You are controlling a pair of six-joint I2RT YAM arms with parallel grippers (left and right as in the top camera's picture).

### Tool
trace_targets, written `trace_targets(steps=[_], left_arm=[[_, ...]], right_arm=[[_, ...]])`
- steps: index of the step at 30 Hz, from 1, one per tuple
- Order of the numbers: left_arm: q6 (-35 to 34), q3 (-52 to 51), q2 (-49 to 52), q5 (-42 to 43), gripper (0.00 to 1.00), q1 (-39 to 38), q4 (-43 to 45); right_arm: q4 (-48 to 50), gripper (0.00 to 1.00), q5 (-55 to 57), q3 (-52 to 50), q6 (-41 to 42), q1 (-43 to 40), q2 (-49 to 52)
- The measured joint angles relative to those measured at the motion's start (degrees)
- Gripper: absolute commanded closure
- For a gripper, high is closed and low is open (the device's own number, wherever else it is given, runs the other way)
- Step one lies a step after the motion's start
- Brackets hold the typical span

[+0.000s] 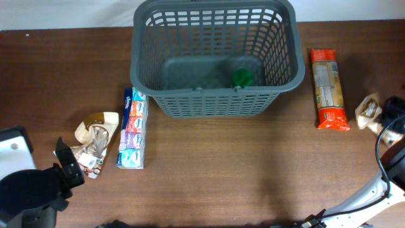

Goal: Pack container
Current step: 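Move the right gripper down onto the white rice bag and grasp it, then carry the rice bag with the right gripper into the basket and release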

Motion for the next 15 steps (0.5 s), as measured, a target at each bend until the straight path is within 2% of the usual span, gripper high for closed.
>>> trace_targets(steps=[3,9,15], left_arm=[[0.0,0.0,0.0,0.0,0.00,0.0,0.0],[0.0,0.0,0.0,0.0,0.00,0.0,0.0],[0.0,0.0,0.0,0.0,0.00,0.0,0.0]], right_arm=[[0.2,0.96,-3.0,7.3,-5.6,0.1,0.0],[0.7,0.96,-12.8,28.5,-18.6,0.4,-2.9],[1.1,0.96,-20.1,46.8,-25.4,4.6,-9.0]])
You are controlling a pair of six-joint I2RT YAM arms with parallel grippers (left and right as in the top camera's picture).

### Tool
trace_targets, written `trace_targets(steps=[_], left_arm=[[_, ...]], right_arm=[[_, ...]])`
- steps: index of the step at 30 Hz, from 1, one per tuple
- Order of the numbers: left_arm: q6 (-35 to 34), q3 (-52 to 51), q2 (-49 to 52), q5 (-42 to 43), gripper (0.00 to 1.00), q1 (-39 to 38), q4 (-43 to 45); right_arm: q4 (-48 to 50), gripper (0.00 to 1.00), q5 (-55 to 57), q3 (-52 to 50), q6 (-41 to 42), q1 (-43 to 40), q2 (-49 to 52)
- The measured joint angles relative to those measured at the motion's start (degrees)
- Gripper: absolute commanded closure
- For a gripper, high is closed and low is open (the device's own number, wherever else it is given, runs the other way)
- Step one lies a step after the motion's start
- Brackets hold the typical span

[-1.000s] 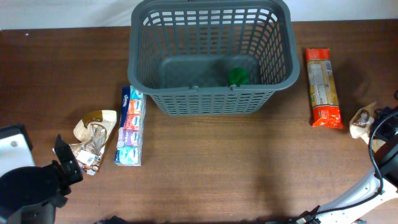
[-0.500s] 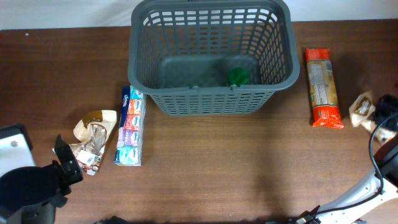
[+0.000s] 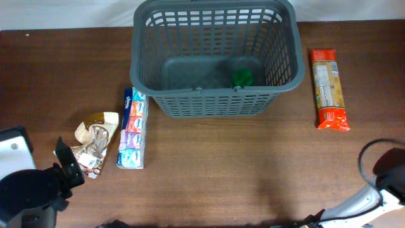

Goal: Pack container
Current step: 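Carry the rice bag with the right gripper into the basket and release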

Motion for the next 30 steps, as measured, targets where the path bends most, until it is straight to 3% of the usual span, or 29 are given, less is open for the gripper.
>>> trace_targets(steps=[6,13,21,30], left_arm=[[0.0,0.0,0.0,0.0,0.00,0.0,0.0],[0.0,0.0,0.0,0.0,0.00,0.0,0.0],[0.0,0.0,0.0,0.0,0.00,0.0,0.0],[0.0,0.0,0.0,0.0,0.00,0.0,0.0]], right_arm=[[0.7,0.96,-4.0,11.8,-5.3,12.9,-4.1],[1.0,0.96,-5.2,12.4,-15.8,27.8,-3.4],[-1.5,0.96,-5.0,5.6,-27.2,41.9,1.2],[-4.6,0.96,-0.3,-7.5,-31.5,48.4,5.8]])
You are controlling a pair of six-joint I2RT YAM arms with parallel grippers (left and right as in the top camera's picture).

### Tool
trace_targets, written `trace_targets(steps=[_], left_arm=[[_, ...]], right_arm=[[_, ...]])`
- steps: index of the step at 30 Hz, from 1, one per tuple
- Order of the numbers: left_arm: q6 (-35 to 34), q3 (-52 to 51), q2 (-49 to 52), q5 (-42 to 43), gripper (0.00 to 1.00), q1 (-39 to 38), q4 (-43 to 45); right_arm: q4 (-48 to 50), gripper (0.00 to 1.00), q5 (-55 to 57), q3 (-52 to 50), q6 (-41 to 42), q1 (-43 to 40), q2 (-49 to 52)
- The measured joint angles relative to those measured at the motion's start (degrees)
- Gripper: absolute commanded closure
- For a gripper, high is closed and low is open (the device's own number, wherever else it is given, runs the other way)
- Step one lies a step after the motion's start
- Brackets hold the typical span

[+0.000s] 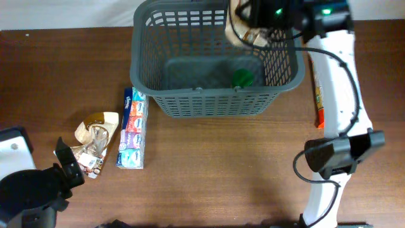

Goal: Pack container
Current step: 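Carry the rice bag with the right gripper into the basket and release, then move the right gripper over the orange pasta pack and grasp it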

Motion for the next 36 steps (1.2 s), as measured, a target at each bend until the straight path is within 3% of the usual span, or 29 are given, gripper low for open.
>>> trace_targets(steps=[3,7,9,22,24,30,33,36], left_arm=[[0.0,0.0,0.0,0.0,0.00,0.0,0.0],[0.0,0.0,0.0,0.0,0.00,0.0,0.0],[0.0,0.0,0.0,0.0,0.00,0.0,0.0],[0.0,0.0,0.0,0.0,0.00,0.0,0.0],[0.0,0.0,0.0,0.0,0.00,0.0,0.0],[0.0,0.0,0.0,0.0,0.00,0.0,0.0],[0.0,0.0,0.0,0.0,0.00,0.0,0.0],[0.0,0.0,0.0,0.0,0.00,0.0,0.0]], right_arm=[[0.0,0.95,2.6,-4.8,-0.7,0.7,0.2],[0.1,0.81,5.7,-10.3,-1.6,0.7,0.2],[0.0,0.68,7.1,-12.7,-1.8,0.7,0.2],[0.2,0.65,8.8,-17.1,-2.0,0.7,0.2],[0.2,0.61,8.8,-17.0,-1.9,0.7,0.2],[-0.8,0.34,9.1,-6.7,-2.3,0.4,0.2],[-3.0,0.16,10.1,5.0,-2.6,-0.7,0.2],[-8.3,0.08,13.9,16.8,-2.5,-4.3,-0.5]])
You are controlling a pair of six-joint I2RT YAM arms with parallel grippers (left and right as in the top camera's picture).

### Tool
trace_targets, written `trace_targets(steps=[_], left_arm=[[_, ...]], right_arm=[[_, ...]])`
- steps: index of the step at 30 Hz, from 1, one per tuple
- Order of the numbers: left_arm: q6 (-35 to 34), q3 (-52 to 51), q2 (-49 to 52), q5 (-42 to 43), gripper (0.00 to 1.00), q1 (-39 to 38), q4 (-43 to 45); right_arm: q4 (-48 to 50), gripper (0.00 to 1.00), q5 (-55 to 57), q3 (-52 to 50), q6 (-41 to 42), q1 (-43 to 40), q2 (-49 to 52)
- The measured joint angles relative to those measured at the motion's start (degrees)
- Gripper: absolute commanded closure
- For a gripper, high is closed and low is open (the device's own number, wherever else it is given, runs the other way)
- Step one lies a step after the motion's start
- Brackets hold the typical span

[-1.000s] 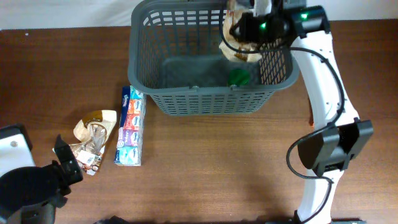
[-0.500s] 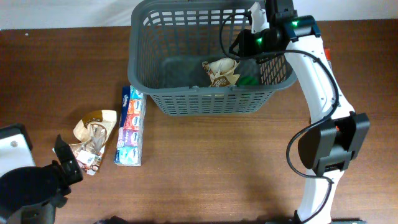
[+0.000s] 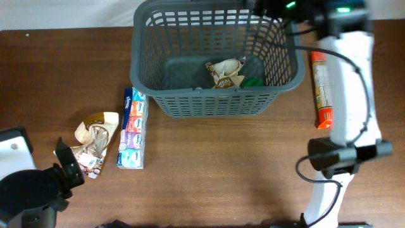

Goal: Pack container
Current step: 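Move the right gripper over the orange pasta pack and grasp it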

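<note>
The grey slatted basket (image 3: 209,104) stands at the back middle of the table. On its floor lies a beige snack bag (image 3: 225,72), with a green item (image 3: 255,81) half hidden beside it. My right gripper (image 3: 271,6) hangs over the basket's back right rim, apart from the bag and with nothing in it. Its white arm (image 3: 351,95) reaches up the right side. My left gripper (image 3: 68,166) rests at the front left, just left of a second beige snack bag (image 3: 96,139). A tissue pack (image 3: 132,137) lies next to that bag.
A red-orange packet (image 3: 321,88) lies right of the basket, partly covered by the right arm. The left arm's dark base (image 3: 28,196) and a white block (image 3: 12,147) fill the front left corner. The right arm's black joint (image 3: 342,157) sits at the front right.
The beige bag that my right gripper held over the basket's back right rim now lies on the basket floor. The gripper is empty and sits slightly further right. The left arm is unchanged.
My right gripper was first at a beige bag on the table's right edge, beside the red-orange packet. Then the bag was gone from there, with the arm at the front right. Then the gripper held the bag above the basket. Now the bag lies inside.
</note>
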Motion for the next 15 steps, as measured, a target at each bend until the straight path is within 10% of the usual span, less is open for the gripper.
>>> trace_targets(steps=[15], left_arm=[[0.0,0.0,0.0,0.0,0.00,0.0,0.0]], right_arm=[[-26.6,0.05,13.9,11.8,-2.3,-24.8,-2.9]])
